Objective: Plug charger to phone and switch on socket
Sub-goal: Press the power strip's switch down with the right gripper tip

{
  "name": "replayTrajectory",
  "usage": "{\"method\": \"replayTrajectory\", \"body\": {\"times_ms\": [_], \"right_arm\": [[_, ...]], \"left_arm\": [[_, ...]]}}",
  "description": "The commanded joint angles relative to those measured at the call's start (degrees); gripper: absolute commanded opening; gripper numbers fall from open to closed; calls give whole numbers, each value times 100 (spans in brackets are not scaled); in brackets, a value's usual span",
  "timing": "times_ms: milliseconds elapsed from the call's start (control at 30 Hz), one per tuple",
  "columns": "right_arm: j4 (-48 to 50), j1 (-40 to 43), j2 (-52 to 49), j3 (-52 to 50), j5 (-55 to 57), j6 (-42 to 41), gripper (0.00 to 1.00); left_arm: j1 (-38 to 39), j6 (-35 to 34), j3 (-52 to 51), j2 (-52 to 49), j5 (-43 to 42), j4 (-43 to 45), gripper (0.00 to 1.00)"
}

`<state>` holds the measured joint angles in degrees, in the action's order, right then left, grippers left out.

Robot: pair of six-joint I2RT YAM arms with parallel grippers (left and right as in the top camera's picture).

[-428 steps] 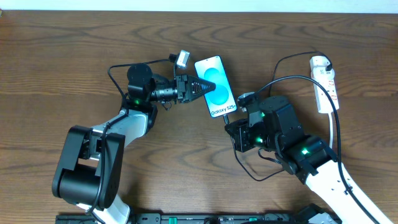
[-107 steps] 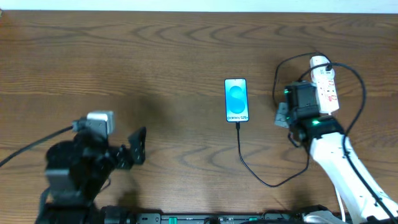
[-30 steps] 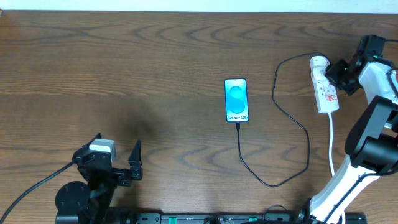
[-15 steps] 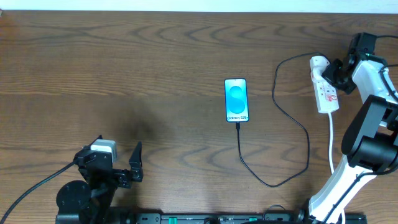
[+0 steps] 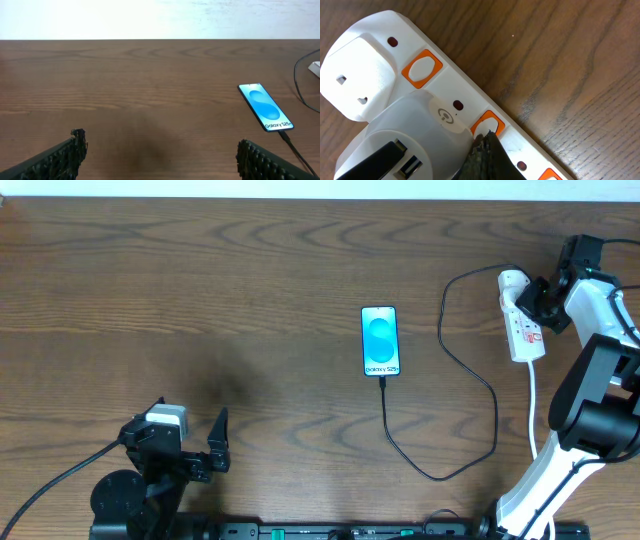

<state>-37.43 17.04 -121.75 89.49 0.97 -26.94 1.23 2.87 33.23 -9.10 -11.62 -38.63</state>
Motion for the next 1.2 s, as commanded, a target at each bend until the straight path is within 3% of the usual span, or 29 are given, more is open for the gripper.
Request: {"method": "replayTrajectory", "body": {"times_ms": [0,500,1167], "right_arm": [[188,-643,-111,-72,-1794,96,1],[98,129,1274,-57,-686,109,1],[-9,339,258,-59,-688,476,1]], "left_arm": [[9,55,52,48,74,4,98],[9,55,52,48,74,9,98],[9,55,52,48,76,-442,98]]}}
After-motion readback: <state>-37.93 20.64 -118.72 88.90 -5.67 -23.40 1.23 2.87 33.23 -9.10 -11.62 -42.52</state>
